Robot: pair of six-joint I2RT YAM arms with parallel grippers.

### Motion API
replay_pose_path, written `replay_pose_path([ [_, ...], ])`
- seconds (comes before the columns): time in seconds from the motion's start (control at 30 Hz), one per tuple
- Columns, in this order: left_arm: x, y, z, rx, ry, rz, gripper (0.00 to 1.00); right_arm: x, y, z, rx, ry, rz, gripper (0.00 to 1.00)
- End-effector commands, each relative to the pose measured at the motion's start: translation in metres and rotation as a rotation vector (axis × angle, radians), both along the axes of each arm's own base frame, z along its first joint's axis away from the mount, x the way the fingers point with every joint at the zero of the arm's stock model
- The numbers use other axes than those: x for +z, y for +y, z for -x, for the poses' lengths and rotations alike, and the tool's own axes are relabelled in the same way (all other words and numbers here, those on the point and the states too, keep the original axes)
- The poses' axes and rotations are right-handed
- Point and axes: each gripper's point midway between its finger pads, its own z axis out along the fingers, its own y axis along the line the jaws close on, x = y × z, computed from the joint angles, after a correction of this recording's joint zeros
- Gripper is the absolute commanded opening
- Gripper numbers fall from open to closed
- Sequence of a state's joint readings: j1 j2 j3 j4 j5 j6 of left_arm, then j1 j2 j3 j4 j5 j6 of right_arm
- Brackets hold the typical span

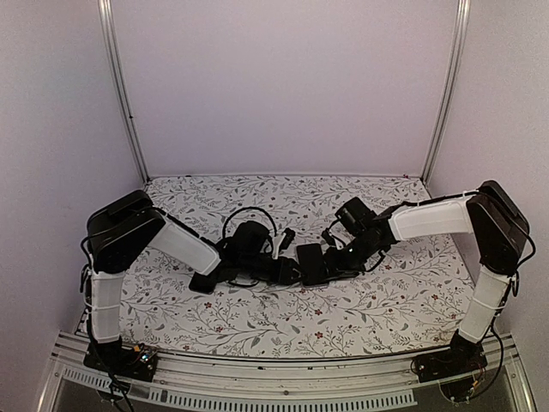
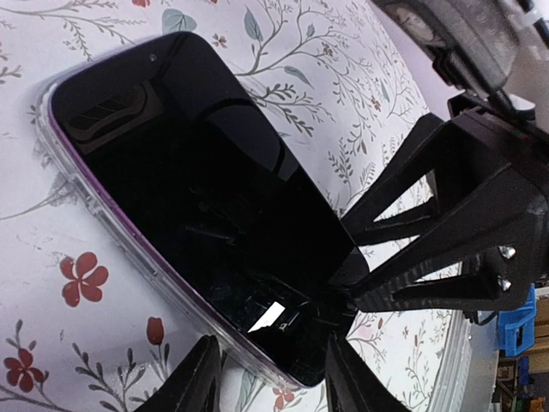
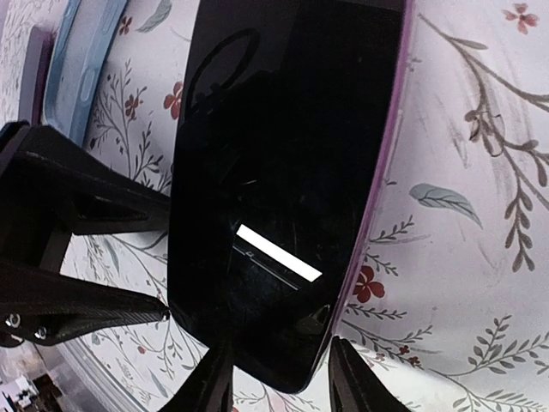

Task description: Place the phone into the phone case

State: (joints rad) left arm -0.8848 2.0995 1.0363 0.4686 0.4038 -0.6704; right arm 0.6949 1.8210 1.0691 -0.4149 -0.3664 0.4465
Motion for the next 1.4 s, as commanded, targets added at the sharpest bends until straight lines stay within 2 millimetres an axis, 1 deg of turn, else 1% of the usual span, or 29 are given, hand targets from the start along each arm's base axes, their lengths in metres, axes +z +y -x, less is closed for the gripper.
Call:
replay_pose_path([
  [0.0, -0.008, 0.004, 0.003, 0.016, 0.017, -0.034, 0.43, 0.011, -0.002, -0.013, 0.013, -0.073, 0.061, 0.45],
  [0.1, -0.010, 0.004, 0.003, 0.019, 0.020, -0.044, 0.43, 0.022, -0.004, -0.019, 0.014, -0.097, 0.089, 0.51],
  [0.2, -0.010, 0.005, 0.002, 0.025, 0.017, -0.048, 0.42, 0.031, -0.006, -0.022, 0.024, -0.117, 0.104, 0.53],
  [0.23, -0.009, 0.006, 0.003, 0.027, 0.016, -0.049, 0.42, 0.033, -0.006, -0.022, 0.031, -0.116, 0.105, 0.49],
  [0.3, -0.007, 0.008, 0.002, 0.037, 0.007, -0.046, 0.42, 0.035, -0.003, -0.017, 0.046, -0.096, 0.083, 0.37],
  [0.43, -0.004, 0.010, 0.002, 0.046, 0.000, -0.039, 0.42, 0.028, 0.002, 0.002, 0.062, -0.022, 0.020, 0.05],
  [0.47, -0.006, 0.010, 0.003, 0.043, 0.004, -0.041, 0.42, 0.027, 0.002, 0.003, 0.055, -0.021, 0.015, 0.00],
  [0.53, -0.007, 0.009, 0.002, 0.040, 0.007, -0.044, 0.42, 0.029, 0.006, 0.002, 0.053, -0.028, -0.003, 0.00],
  [0.63, -0.007, 0.009, 0.002, 0.042, 0.007, -0.047, 0.42, 0.032, 0.018, 0.001, 0.081, -0.039, -0.021, 0.00],
  [0.7, -0.007, 0.011, 0.002, 0.049, 0.004, -0.050, 0.42, 0.027, 0.022, 0.000, 0.089, -0.034, -0.016, 0.00],
  [0.77, -0.005, 0.011, 0.002, 0.051, 0.001, -0.049, 0.42, 0.014, 0.019, 0.001, 0.086, -0.028, 0.004, 0.00],
  [0.87, -0.005, 0.010, 0.002, 0.048, 0.000, -0.048, 0.42, -0.014, 0.011, 0.003, 0.075, 0.003, 0.042, 0.00],
  [0.9, -0.005, 0.009, 0.002, 0.046, 0.000, -0.049, 0.42, -0.028, 0.010, 0.006, 0.079, 0.027, 0.058, 0.00],
  [1.0, -0.007, 0.008, 0.003, 0.042, 0.002, -0.053, 0.42, -0.053, 0.009, 0.004, 0.074, 0.057, 0.080, 0.00],
  [1.03, -0.007, 0.008, 0.003, 0.040, 0.002, -0.054, 0.42, -0.056, 0.008, 0.002, 0.066, 0.053, 0.088, 0.00],
  [1.13, -0.006, 0.007, 0.004, 0.039, 0.001, -0.054, 0.42, -0.052, 0.006, -0.007, 0.045, 0.030, 0.091, 0.00],
  [1.2, -0.007, 0.007, 0.004, 0.038, 0.002, -0.055, 0.42, -0.048, 0.002, -0.008, 0.040, 0.028, 0.090, 0.00],
  [1.27, -0.007, 0.007, 0.004, 0.040, 0.002, -0.055, 0.41, -0.037, 0.002, -0.011, 0.040, 0.010, 0.081, 0.00],
  [1.33, -0.006, 0.008, 0.004, 0.041, -0.001, -0.054, 0.41, -0.016, 0.004, -0.017, 0.035, -0.028, 0.069, 0.00],
  [1.37, -0.005, 0.008, 0.003, 0.043, -0.002, -0.055, 0.41, 0.001, 0.006, -0.022, 0.034, -0.061, 0.055, 0.00],
])
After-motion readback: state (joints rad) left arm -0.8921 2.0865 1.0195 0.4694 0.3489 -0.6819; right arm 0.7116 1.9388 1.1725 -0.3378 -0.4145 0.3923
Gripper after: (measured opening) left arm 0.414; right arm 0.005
